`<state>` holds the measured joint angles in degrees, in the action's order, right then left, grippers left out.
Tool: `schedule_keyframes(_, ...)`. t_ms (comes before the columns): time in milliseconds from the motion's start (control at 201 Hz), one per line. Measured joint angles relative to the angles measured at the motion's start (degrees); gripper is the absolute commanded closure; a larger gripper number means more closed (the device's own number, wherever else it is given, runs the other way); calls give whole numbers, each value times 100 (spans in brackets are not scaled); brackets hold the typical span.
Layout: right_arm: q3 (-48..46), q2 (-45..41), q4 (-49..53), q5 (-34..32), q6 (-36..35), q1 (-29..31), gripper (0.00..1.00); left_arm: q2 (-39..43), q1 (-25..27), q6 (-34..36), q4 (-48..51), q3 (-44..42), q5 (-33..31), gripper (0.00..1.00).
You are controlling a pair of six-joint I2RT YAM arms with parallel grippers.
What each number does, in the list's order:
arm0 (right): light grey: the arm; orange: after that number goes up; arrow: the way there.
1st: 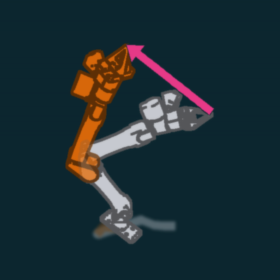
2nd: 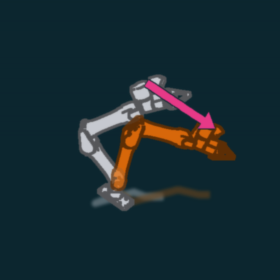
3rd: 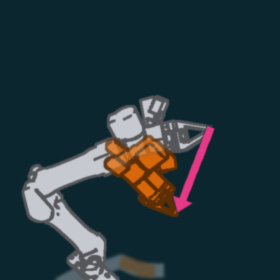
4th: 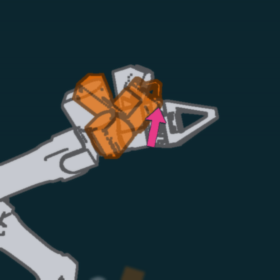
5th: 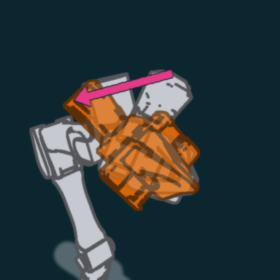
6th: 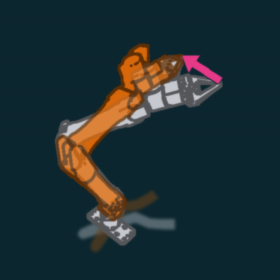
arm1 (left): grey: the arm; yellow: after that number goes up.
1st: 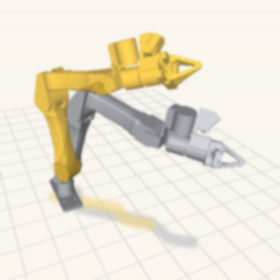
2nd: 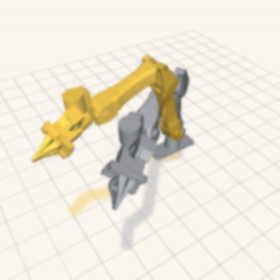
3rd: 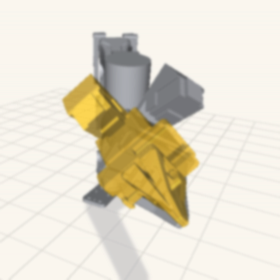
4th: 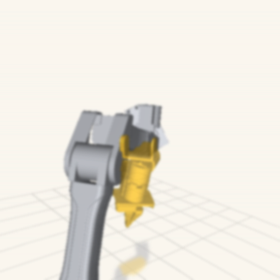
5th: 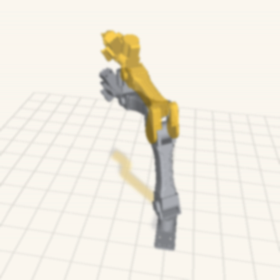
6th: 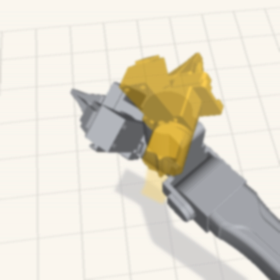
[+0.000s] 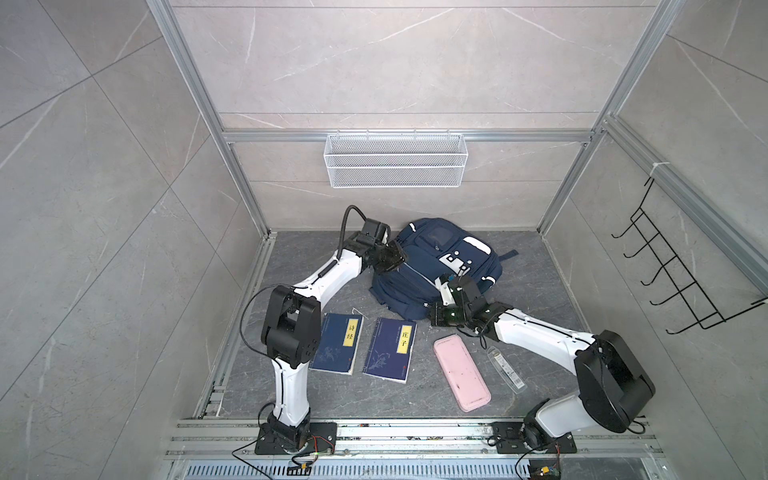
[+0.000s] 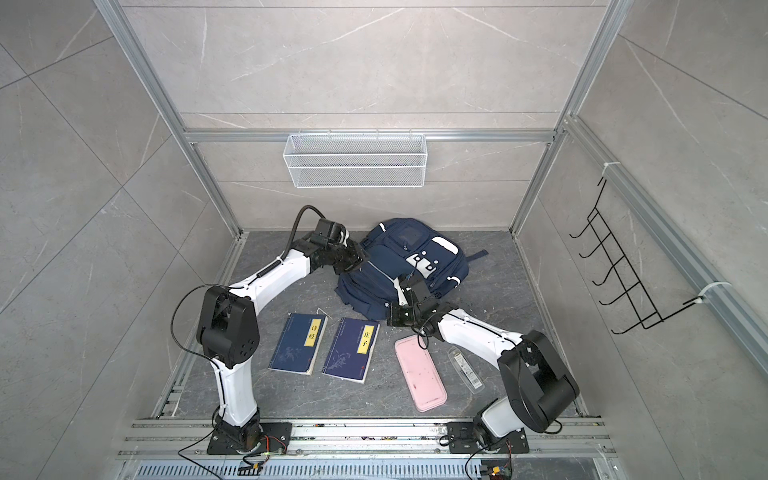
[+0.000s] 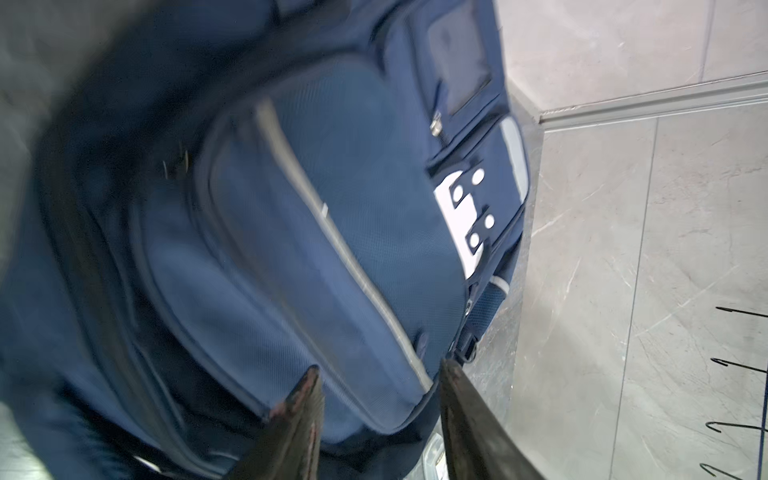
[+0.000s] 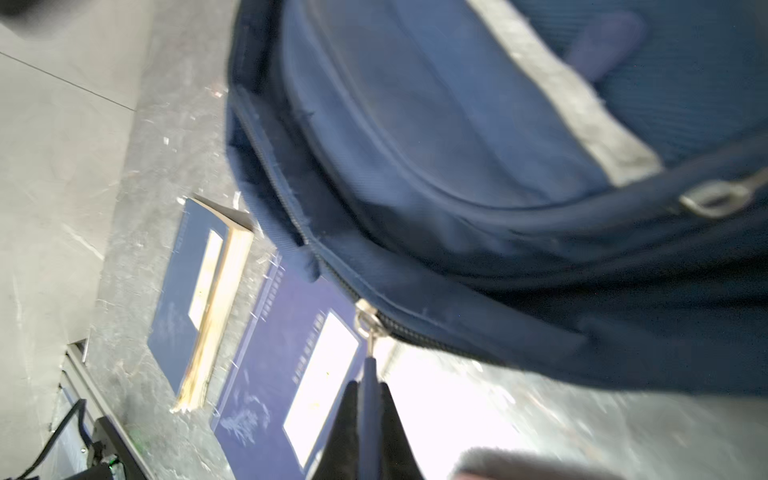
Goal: Pack the student bag
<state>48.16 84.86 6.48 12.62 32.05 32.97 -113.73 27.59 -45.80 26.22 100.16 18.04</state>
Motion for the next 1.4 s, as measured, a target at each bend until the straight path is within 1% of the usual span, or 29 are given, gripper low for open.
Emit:
schedule_keyframes(114,-306,-326,181,-28,39,-155,96,-269,13,509,520,811,-155,57)
schedule_keyframes(234,-400,-564,369,-68,39,-275,95,-780,44,997,1084,1534,-363,58)
schedule_keyframes(443,-400,-621,560,-85,35,-341,95,-1709,61,1694,2037,2249,-887,57)
schedule_keyframes(607,-398,-621,599,-83,33,-343,95,-1947,59,2048,2433,2339,-1318,56)
schedule_keyframes(707,-396,-621,599,-83,33,-343,95,-1971,59,2159,2483,2378,-1373,57)
schedule_keyframes(831,-391,-621,597,-81,35,-343,96,-2057,59,2205,2433,2413,-1266,58)
schedule_keyframes(990,-334,-605,619,-81,33,-343,96,-2203,46,2173,2177,2308,-809,58)
schedule_keyframes(1025,-315,-601,619,-83,33,-343,95,-2214,37,2155,2153,2288,-721,61)
schedule_keyframes(1065,-304,-597,621,-83,33,-343,95,-2225,24,2129,2131,2282,-664,70)
schedule_keyframes(1085,-304,-595,621,-83,33,-343,95,-2225,13,2124,2122,2277,-636,77)
schedule_keyframes(1135,-297,-588,632,-85,33,-345,96,-2225,-33,2059,2074,2243,-540,100)
schedule_keyframes(1264,-219,-511,693,-87,9,-365,97,-2142,-197,1952,1672,1875,-144,100)
schedule_keyframes(1404,-48,-313,732,-116,-48,-372,98,-1716,-402,1670,916,966,179,100)
